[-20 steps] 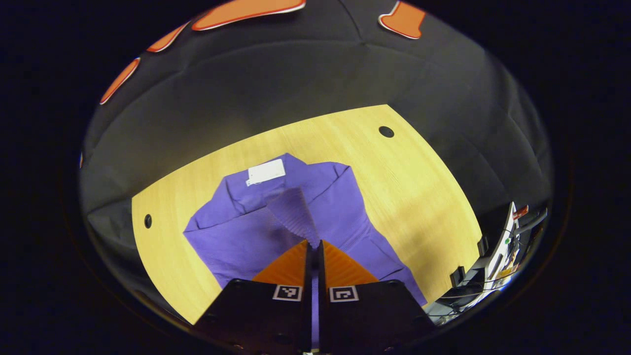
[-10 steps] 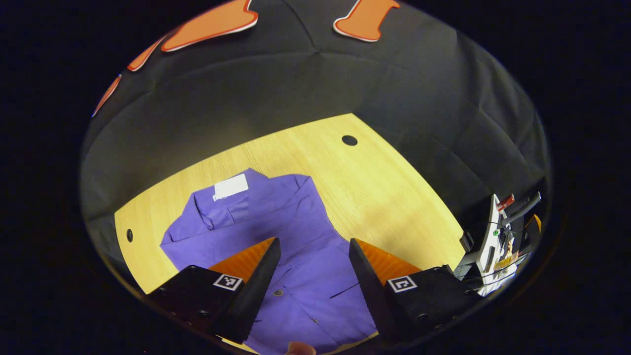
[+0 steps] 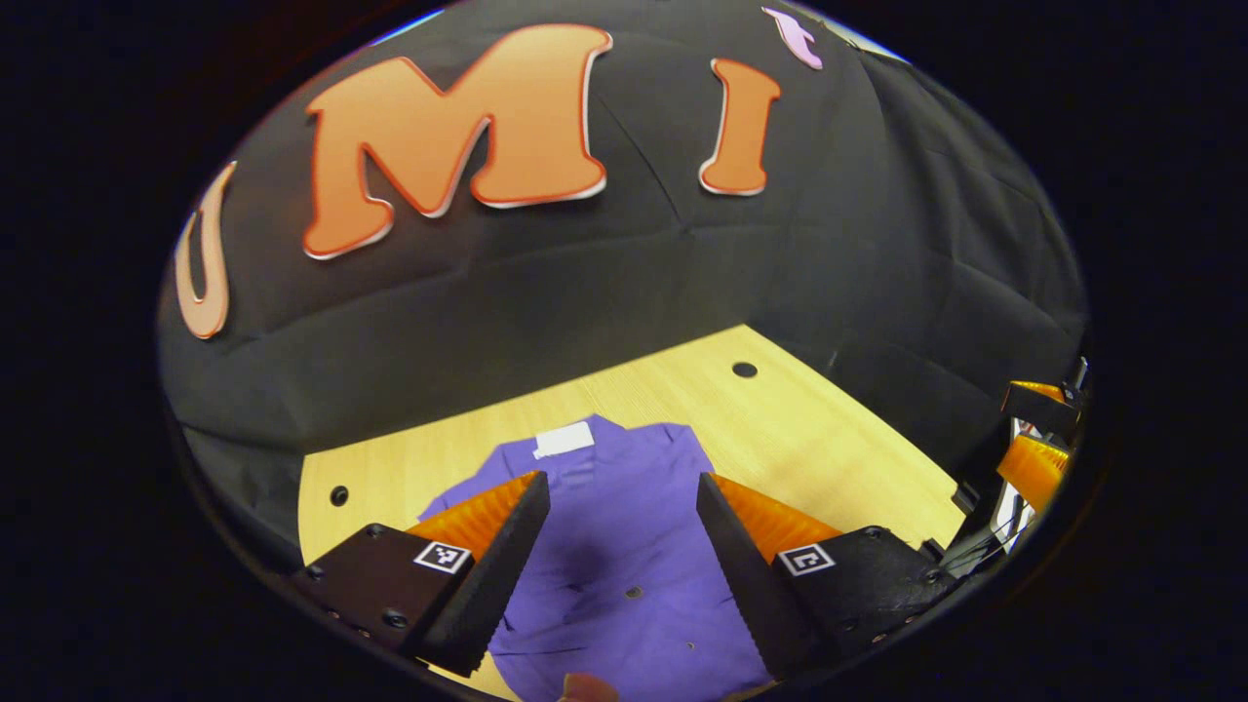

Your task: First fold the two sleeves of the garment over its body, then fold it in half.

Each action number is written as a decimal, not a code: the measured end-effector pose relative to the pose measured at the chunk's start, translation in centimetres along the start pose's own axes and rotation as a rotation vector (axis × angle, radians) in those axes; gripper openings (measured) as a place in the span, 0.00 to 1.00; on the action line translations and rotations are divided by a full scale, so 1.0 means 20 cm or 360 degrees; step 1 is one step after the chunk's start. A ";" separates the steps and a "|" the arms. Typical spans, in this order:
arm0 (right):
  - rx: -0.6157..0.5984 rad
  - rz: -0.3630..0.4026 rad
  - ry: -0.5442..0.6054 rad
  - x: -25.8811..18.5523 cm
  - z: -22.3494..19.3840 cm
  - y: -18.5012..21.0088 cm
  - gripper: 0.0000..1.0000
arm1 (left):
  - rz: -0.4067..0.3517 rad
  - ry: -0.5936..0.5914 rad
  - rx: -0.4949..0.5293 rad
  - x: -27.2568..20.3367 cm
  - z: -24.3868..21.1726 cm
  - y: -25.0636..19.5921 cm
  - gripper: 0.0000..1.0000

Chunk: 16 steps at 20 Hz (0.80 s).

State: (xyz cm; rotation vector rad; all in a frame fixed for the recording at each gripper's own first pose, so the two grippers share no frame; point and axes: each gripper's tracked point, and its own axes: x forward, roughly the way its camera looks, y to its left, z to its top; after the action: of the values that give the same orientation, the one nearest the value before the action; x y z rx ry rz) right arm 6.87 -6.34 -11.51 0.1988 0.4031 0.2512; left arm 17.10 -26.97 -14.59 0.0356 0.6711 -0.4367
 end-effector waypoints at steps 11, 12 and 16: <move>-0.0079 0.0020 -0.0163 0.08 0.04 0.16 0.96 | 0.0495 -0.0644 -0.0053 -0.57 0.02 0.43 0.98; -0.0084 0.0024 -0.0179 0.08 0.04 0.17 0.96 | 0.0539 -0.0708 -0.0036 -0.62 0.03 0.46 0.97; -0.0120 0.0022 -0.0208 0.06 0.03 0.21 0.95 | 0.0692 -0.0820 -0.0062 -0.83 -0.04 0.53 0.96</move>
State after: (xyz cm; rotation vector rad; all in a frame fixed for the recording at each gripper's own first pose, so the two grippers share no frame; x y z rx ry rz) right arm 7.38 -2.05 -10.50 0.1432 0.2621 0.2652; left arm 9.24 -10.92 -6.20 0.0293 0.1518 -0.0048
